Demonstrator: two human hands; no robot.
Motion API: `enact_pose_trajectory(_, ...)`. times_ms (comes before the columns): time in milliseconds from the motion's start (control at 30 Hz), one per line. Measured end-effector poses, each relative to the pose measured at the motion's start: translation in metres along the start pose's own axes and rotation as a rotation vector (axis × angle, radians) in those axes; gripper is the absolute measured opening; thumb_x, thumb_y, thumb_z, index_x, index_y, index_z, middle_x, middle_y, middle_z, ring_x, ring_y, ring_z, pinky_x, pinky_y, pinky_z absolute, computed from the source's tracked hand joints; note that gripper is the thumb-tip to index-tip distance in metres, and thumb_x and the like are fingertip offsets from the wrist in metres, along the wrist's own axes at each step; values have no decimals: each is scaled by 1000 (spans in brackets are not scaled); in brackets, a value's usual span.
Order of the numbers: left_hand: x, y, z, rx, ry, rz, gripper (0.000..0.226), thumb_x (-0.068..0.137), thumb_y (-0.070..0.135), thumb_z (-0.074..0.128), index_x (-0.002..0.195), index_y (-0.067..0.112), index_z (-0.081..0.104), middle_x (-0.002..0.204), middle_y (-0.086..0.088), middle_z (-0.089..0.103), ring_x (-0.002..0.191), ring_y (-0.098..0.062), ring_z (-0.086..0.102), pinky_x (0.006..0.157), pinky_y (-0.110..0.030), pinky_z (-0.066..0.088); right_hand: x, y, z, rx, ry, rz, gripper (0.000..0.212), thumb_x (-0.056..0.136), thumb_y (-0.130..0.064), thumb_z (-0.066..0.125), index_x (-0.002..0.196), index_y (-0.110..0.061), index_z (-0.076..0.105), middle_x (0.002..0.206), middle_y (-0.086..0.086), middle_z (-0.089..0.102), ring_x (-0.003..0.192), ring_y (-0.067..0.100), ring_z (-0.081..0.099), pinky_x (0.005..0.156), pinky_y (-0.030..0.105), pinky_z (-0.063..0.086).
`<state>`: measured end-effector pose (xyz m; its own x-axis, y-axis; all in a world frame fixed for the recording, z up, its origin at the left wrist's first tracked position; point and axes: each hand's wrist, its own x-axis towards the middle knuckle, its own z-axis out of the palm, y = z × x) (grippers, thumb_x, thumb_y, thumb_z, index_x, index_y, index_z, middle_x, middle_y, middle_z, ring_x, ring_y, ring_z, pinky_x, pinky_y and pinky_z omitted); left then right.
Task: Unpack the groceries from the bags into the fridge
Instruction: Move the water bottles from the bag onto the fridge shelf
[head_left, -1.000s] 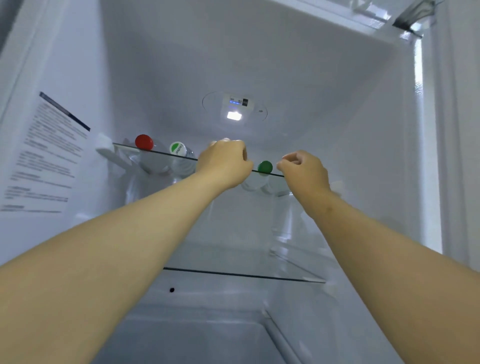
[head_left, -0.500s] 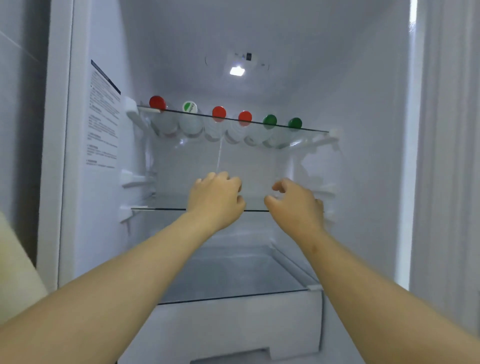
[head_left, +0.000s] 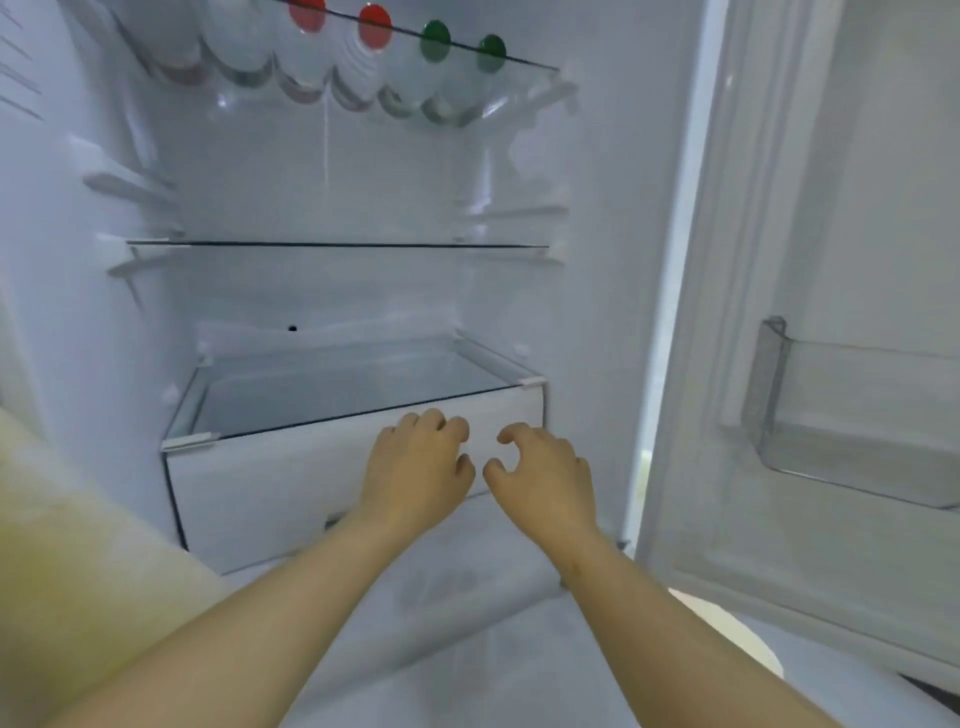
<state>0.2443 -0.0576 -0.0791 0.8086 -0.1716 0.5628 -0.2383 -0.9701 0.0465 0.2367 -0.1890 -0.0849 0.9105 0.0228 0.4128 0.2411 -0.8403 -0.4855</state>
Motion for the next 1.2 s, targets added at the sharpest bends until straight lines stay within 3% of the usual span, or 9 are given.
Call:
enact_pose_trajectory(233, -55, 57, 53, -89, -144, 52, 32, 93, 29, 45, 122, 20, 54, 118, 1, 56, 108, -23, 51, 82, -31, 39, -77, 63, 11, 57, -37, 191, 36, 89, -29, 49, 125, -22, 54, 125, -3, 58, 113, 19, 52, 94, 35, 42)
enact_pose_trajectory(367, -84, 103, 66, -195, -143, 158, 19, 69, 14, 74, 86, 11, 69, 81, -5, 66, 69, -29, 62, 54, -32, 43, -125, 109, -1, 34, -63, 305, 35, 89, -29, 48, 124, -25, 53, 125, -4, 57, 114, 19, 51, 93, 33, 41)
enact_pose_trajectory(400, -93, 118, 68, -216, -153, 170, 19, 70, 15, 74, 88, 12, 70, 84, -5, 67, 70, -28, 62, 55, -32, 44, -138, 121, -7, 20, -64, 331, 36, 90, -29, 48, 125, -25, 52, 127, -4, 57, 114, 19, 51, 93, 33, 40)
enact_pose_trajectory(467, -111, 150, 73, -229, -220, 181, 25, 86, 24, 58, 109, 17, 64, 107, 0, 63, 94, -25, 59, 74, -33, 43, -164, 143, -20, -8, -67, 381, 37, 90, -30, 47, 126, -25, 51, 128, -4, 56, 114, 19, 50, 92, 32, 39)
enact_pose_trajectory(533, -130, 179, 83, -255, -262, 213, 32, 92, 30, 45, 120, 20, 57, 118, 2, 58, 105, -23, 53, 83, -31, 39, -193, 166, -34, -42, -77, 442, 37, 90, -29, 47, 126, -25, 50, 128, -5, 55, 114, 19, 49, 92, 30, 38)
enact_pose_trajectory(733, -179, 278, 88, -303, -425, 372, 32, 93, 30, 42, 123, 23, 52, 121, 4, 53, 108, -19, 49, 83, -27, 36, -284, 234, -91, -128, -88, 636, 37, 91, -32, 43, 127, -26, 49, 129, -5, 54, 116, 18, 48, 94, 30, 38)
enact_pose_trajectory(933, -220, 394, 81, -372, -489, 583, 31, 94, 32, 40, 122, 24, 51, 120, 4, 54, 105, -17, 50, 78, -28, 35, -381, 284, -155, -205, 37, 827, 38, 91, -32, 43, 128, -24, 50, 131, -7, 53, 121, 16, 46, 101, 31, 34)
enact_pose_trajectory(1200, -311, 546, 60, -541, -563, 905, 31, 93, 32, 42, 120, 23, 54, 118, 5, 55, 108, -16, 50, 84, -26, 37, -526, 326, -238, -296, 185, 1153, 39, 92, -34, 43, 129, -26, 49, 132, -8, 52, 121, 15, 46, 100, 30, 35)
